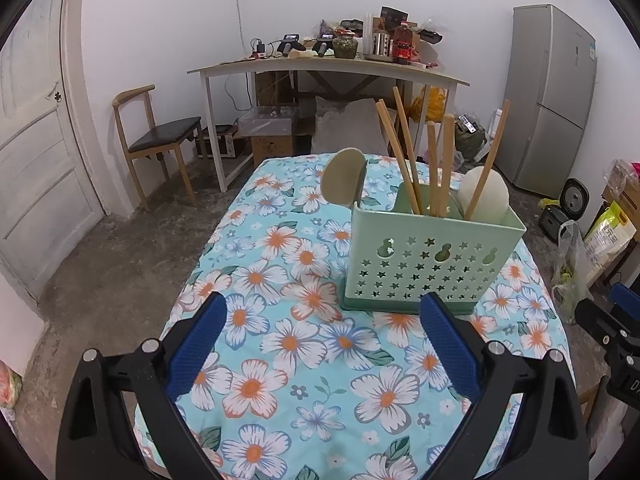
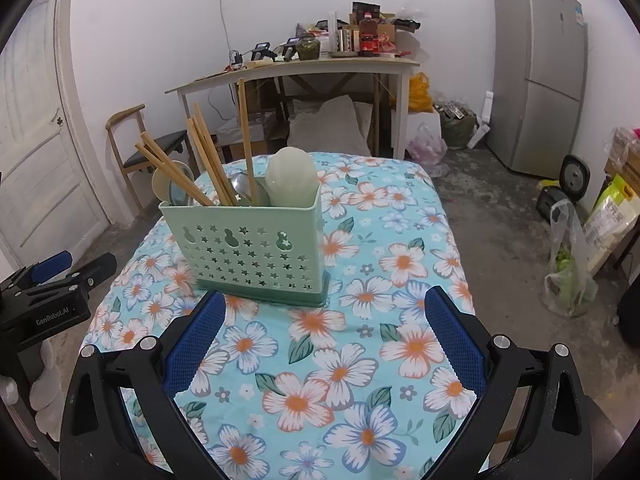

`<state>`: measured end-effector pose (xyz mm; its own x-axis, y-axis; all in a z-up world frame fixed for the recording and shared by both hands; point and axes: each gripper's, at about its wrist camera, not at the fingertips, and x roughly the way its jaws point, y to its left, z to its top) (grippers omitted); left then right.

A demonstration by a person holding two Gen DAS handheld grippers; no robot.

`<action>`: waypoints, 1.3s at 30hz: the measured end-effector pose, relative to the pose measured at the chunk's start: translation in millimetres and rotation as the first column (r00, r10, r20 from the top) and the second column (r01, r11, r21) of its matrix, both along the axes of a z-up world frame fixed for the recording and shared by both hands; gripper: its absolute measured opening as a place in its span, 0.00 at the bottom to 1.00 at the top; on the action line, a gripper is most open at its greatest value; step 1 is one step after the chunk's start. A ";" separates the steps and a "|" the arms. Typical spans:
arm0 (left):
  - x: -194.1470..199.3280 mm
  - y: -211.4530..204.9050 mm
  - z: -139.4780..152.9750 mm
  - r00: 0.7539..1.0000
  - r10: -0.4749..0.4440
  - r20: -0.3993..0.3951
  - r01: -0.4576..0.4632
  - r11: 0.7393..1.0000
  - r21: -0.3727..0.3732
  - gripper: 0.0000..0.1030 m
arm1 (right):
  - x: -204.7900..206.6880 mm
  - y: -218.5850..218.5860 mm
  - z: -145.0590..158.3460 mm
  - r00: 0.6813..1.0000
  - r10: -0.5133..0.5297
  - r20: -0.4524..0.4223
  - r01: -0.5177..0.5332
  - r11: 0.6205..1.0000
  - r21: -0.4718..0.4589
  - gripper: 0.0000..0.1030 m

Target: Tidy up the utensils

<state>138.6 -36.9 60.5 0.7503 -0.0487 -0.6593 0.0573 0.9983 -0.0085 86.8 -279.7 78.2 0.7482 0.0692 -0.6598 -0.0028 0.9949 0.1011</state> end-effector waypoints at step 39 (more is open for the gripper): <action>1.9 35.4 -2.1 0.989 0.145 0.021 -0.145 0.989 0.038 0.92 | 6.9 -14.4 5.6 0.996 -0.085 -0.004 0.085 0.996 -0.021 0.93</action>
<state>140.5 -1.4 58.3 0.7597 0.0871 -0.6444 -0.0884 0.9956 0.0304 93.7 -294.1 83.7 0.7476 -0.0086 -0.6641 0.0824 0.9934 0.0798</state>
